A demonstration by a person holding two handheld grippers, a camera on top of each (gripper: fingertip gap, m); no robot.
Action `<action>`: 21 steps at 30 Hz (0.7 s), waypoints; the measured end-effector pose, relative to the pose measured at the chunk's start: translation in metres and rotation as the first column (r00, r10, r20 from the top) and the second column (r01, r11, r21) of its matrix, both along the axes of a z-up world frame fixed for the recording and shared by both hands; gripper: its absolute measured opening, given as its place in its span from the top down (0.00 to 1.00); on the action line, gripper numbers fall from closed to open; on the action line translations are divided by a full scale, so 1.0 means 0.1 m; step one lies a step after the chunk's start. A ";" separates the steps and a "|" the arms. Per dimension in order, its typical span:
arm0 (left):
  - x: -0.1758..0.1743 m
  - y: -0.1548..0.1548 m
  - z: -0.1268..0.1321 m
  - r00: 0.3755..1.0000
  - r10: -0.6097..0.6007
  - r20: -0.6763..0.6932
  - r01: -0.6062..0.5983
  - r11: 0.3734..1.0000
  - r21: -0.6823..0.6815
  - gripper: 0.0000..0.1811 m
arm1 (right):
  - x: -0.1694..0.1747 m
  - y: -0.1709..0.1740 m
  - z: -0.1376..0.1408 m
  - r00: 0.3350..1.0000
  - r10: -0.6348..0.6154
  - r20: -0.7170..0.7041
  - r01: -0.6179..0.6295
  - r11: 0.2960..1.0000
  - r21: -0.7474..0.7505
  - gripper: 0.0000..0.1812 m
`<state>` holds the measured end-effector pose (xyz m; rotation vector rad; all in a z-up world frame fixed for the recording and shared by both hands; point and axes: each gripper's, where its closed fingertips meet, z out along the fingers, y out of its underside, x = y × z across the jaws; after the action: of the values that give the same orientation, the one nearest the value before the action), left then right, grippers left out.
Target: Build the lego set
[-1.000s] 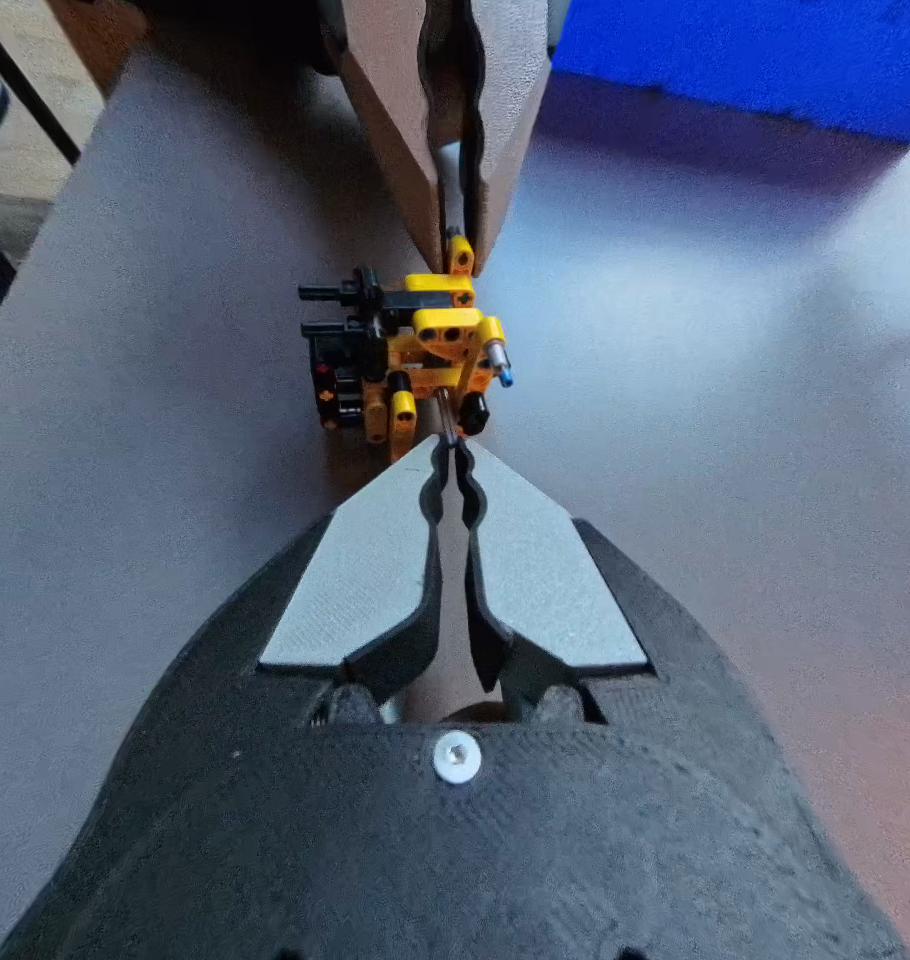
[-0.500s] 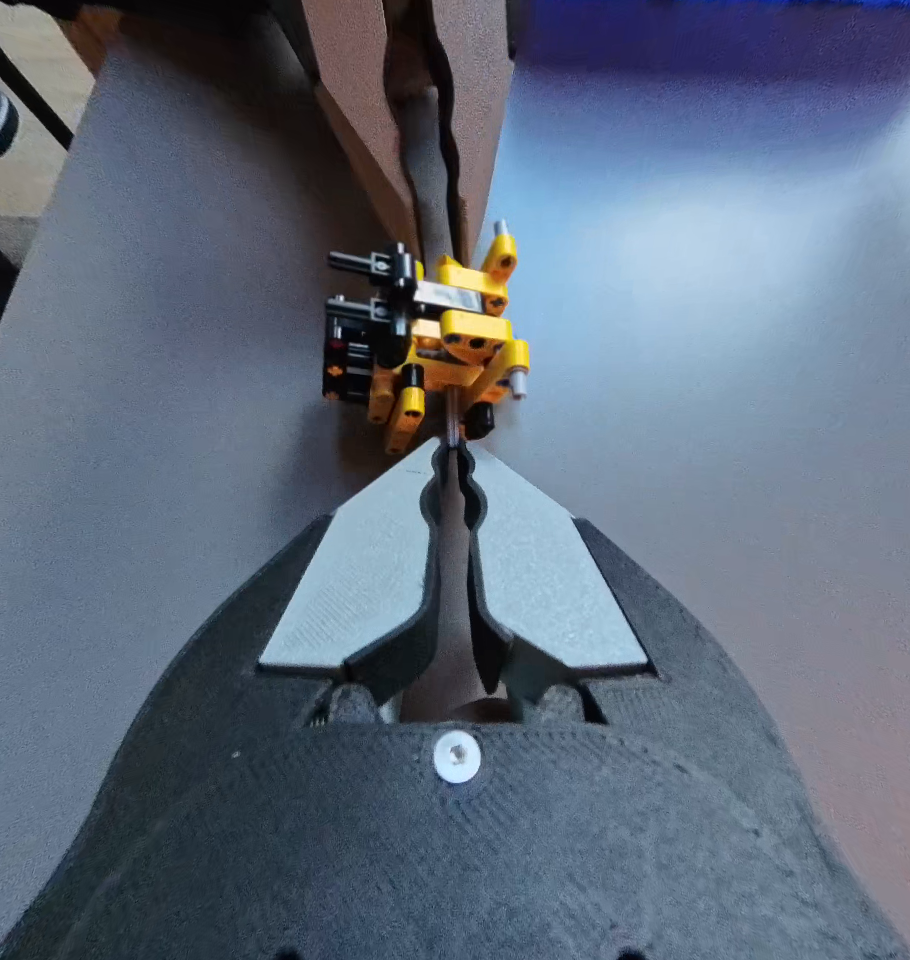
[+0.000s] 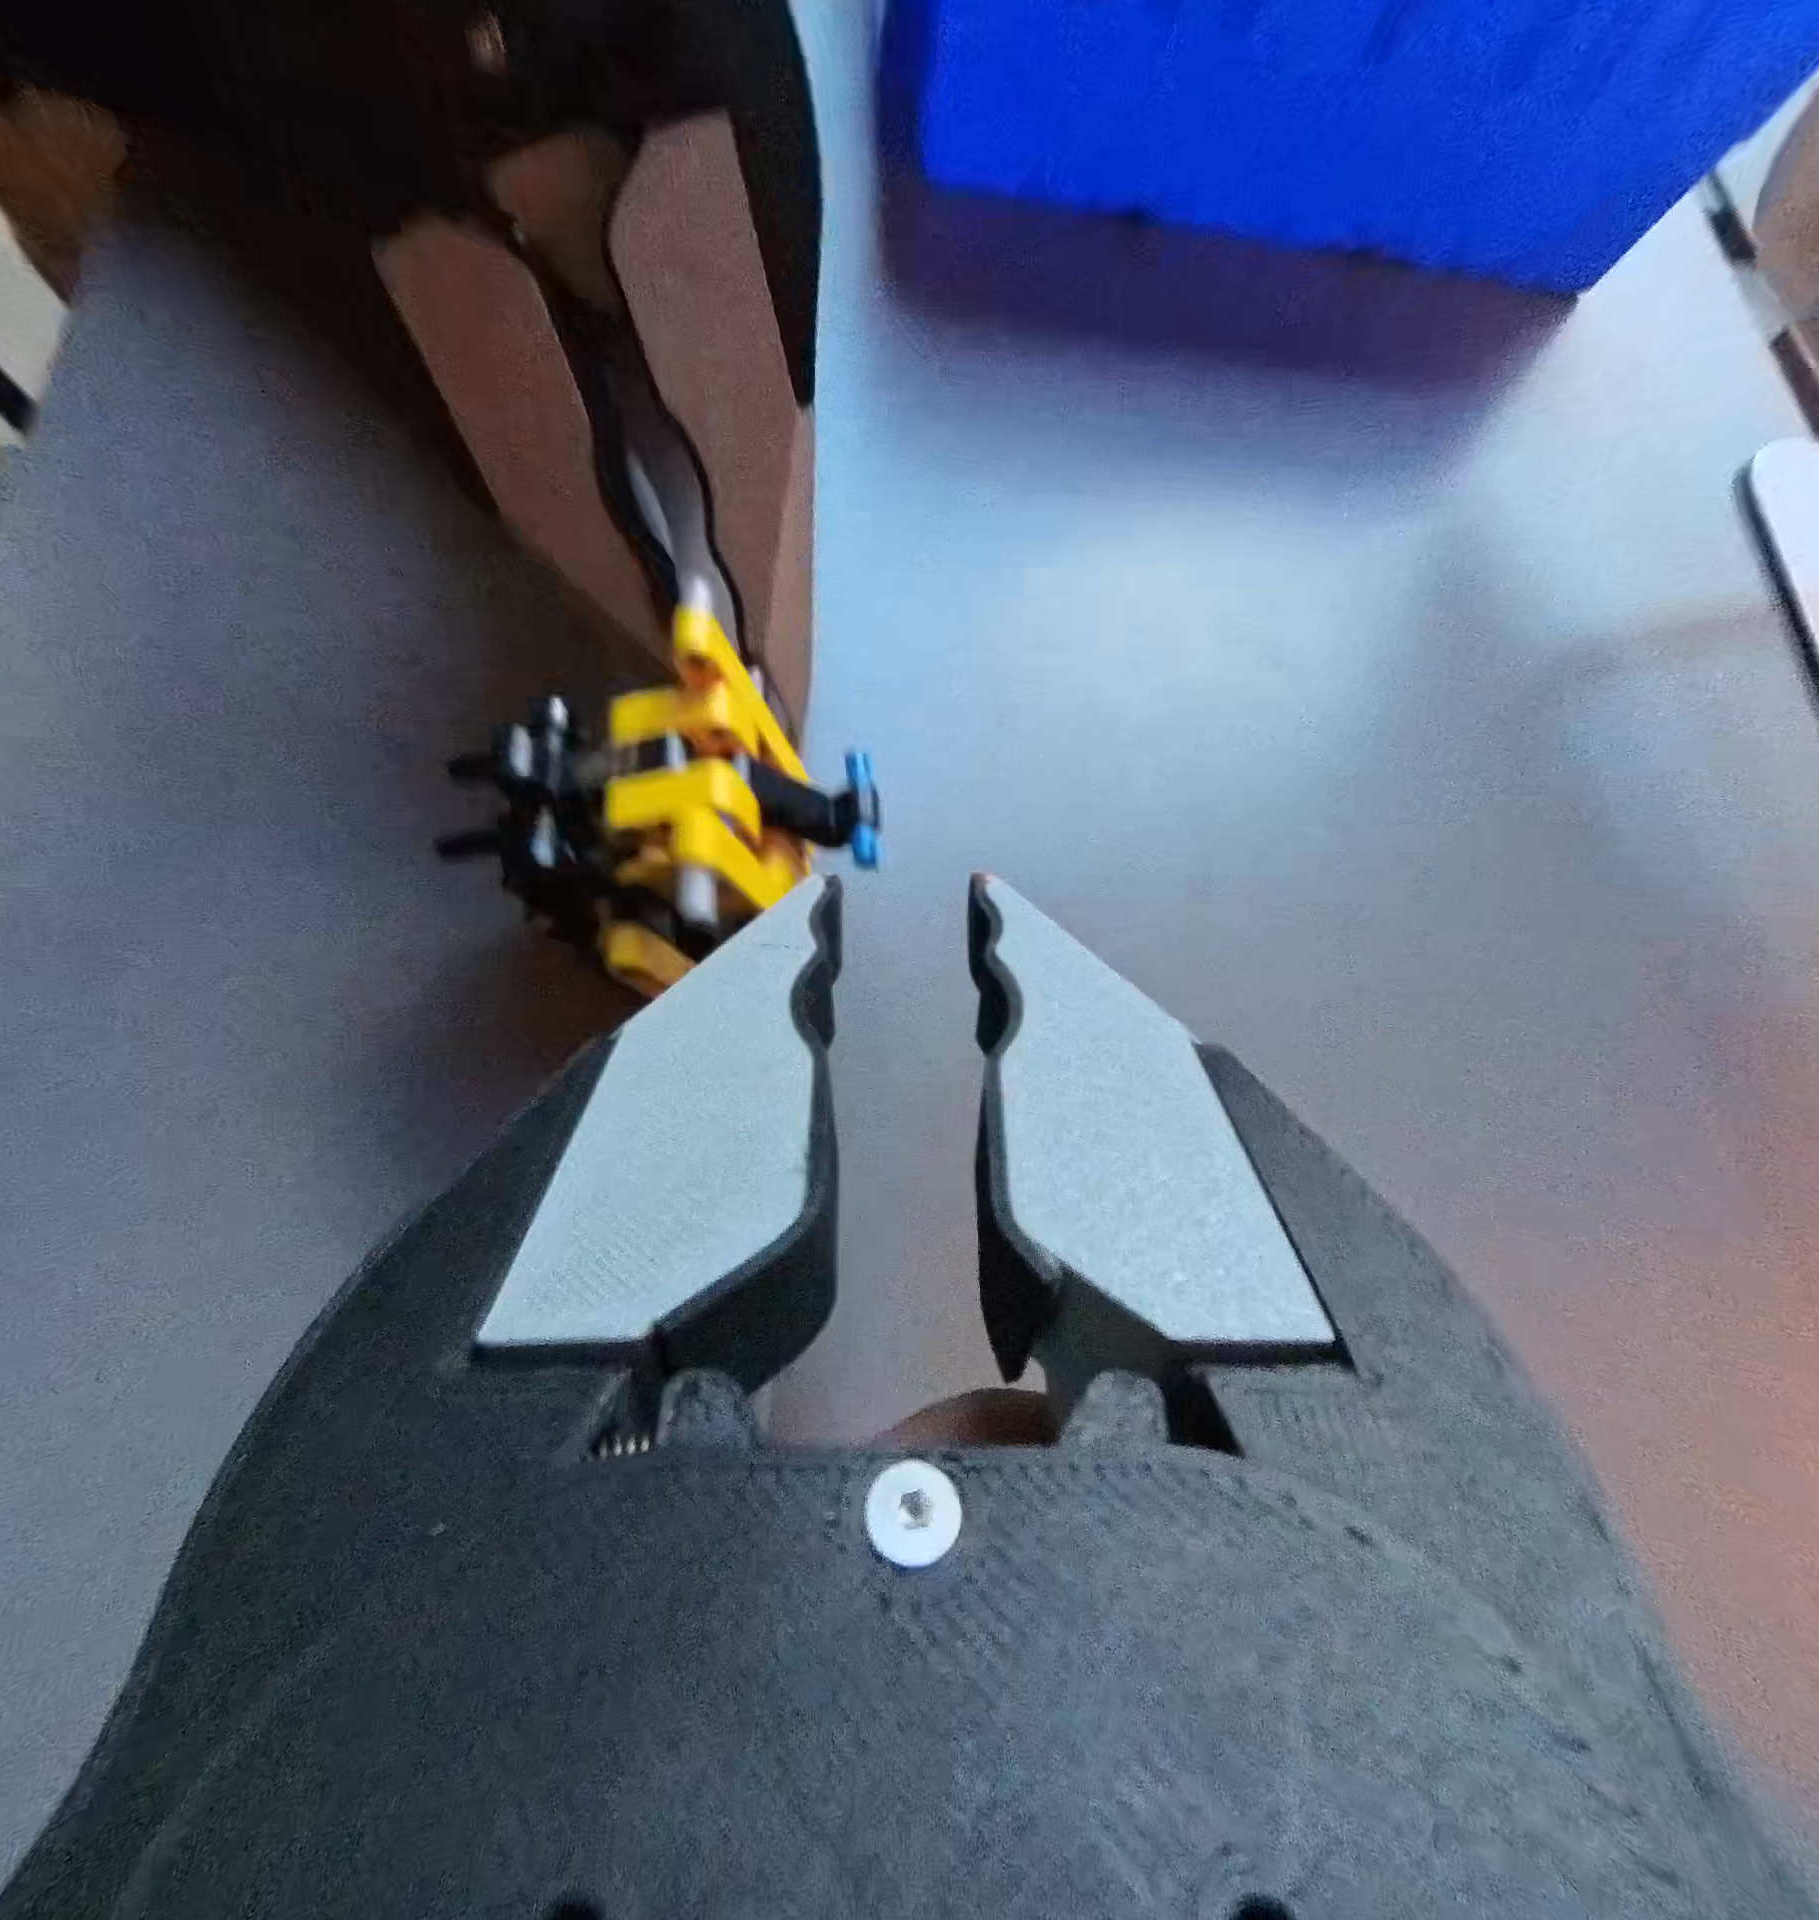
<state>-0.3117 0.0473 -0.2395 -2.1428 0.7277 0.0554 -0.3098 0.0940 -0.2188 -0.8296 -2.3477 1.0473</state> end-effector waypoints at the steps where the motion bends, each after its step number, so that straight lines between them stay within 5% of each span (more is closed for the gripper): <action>1: 0.02 0.02 0.01 0.999 -0.004 -0.052 0.005 1.000 0.016 0.97 | 0.01 -0.07 0.06 1.000 0.009 -0.009 -0.009 1.000 -0.005 0.90; 5: 0.11 0.05 0.01 0.992 -0.017 -0.126 0.023 0.999 0.044 0.97 | 0.00 0.01 0.17 0.997 -0.020 -0.069 0.029 0.992 0.125 0.84; 7: 0.12 0.06 0.02 0.995 -0.014 -0.097 0.019 0.999 0.049 0.96 | 0.02 0.14 0.26 0.995 -0.064 -0.072 0.072 0.991 0.112 0.74; 9: 0.10 0.07 0.03 0.997 0.004 -0.082 0.001 0.999 0.050 0.97 | 0.02 0.23 0.42 0.988 -0.115 -0.101 0.124 0.989 0.085 0.74; 11: 0.09 0.09 0.07 0.997 0.015 -0.080 -0.010 0.998 0.068 0.97 | 0.09 -0.02 0.52 0.995 -0.048 -0.091 0.050 0.999 0.021 0.74; 16: 0.09 0.12 0.09 0.998 0.029 -0.054 -0.025 0.997 0.077 0.97 | 0.04 -0.41 0.21 0.998 0.056 -0.021 -0.048 0.965 0.257 0.85; 21: 0.08 0.12 0.10 0.999 0.035 -0.037 -0.033 0.997 0.074 0.97 | -0.01 -0.41 -0.02 0.998 0.024 0.060 -0.044 0.926 0.375 0.93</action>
<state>-0.3035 0.0596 -0.2298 -2.0892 0.7010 0.1397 -0.3105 0.0528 -0.2205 -0.6774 -2.5030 0.5587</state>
